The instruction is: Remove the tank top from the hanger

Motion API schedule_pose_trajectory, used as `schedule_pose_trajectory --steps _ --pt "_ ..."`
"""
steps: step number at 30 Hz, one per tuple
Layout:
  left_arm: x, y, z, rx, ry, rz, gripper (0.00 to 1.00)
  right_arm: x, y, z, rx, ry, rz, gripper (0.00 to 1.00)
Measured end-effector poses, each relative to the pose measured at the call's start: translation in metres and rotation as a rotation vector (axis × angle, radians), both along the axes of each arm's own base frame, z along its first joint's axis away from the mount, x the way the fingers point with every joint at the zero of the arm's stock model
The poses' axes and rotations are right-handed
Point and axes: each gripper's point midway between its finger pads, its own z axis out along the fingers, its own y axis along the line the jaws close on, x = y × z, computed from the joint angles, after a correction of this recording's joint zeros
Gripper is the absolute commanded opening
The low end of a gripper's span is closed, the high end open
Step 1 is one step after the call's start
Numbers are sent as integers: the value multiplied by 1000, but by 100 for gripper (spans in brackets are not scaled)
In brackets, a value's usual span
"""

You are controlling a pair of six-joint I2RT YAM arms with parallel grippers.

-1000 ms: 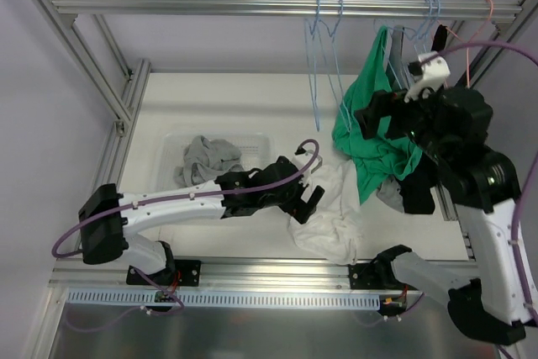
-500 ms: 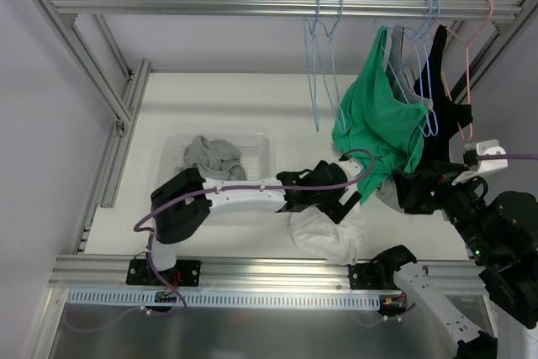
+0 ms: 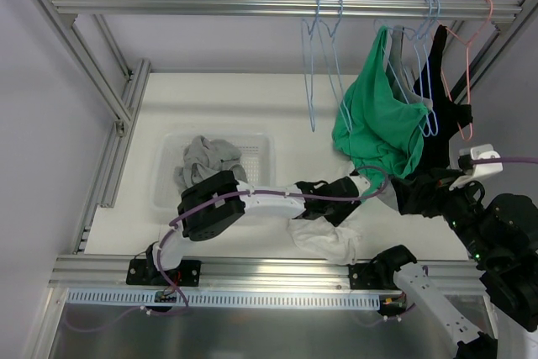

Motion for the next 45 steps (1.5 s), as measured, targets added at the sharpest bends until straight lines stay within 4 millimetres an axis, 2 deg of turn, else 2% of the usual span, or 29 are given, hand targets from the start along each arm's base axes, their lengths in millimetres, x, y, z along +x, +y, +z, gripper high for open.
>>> schedule_pose_trajectory --steps 1,3,6,7,12,14,19,23,26,28,29,32,37,45 --pt "-2 -1 0 0 0 -3 30 0 0 -1 -1 1 0 100" --pt "-4 -1 -1 -4 -1 -4 17 0 0 -2 -5 3 1 99" --pt "-5 1 0 -6 -5 -2 2 1 0 -5 -11 12 1 100" --pt "-5 4 1 -3 -8 2 0 1 0 -6 -13 13 2 100" --pt "-4 18 10 10 -25 20 0 1 0 -7 -19 16 4 99" --pt "-3 25 20 5 -38 30 0 1 0 -7 -21 15 4 99" --pt "-2 40 71 -64 -86 56 0 1 0 -7 -22 15 4 100" --pt "1 52 112 -135 -135 88 4 1 0 -7 -22 15 4 99" --pt "2 61 128 -160 -158 107 3 1 0 -7 -22 15 4 99" --pt "2 66 128 -157 -161 113 4 1 0 -7 -22 15 6 99" --pt "1 68 125 -151 -158 114 7 1 1 -7 -21 15 7 100" --pt "-2 76 111 -117 -143 118 13 1 1 -7 -20 15 11 100" --pt "-8 89 89 -76 -103 140 16 1 3 -8 -18 17 19 100" --pt "-17 103 56 -22 -43 179 35 2 6 -10 -17 23 31 100"
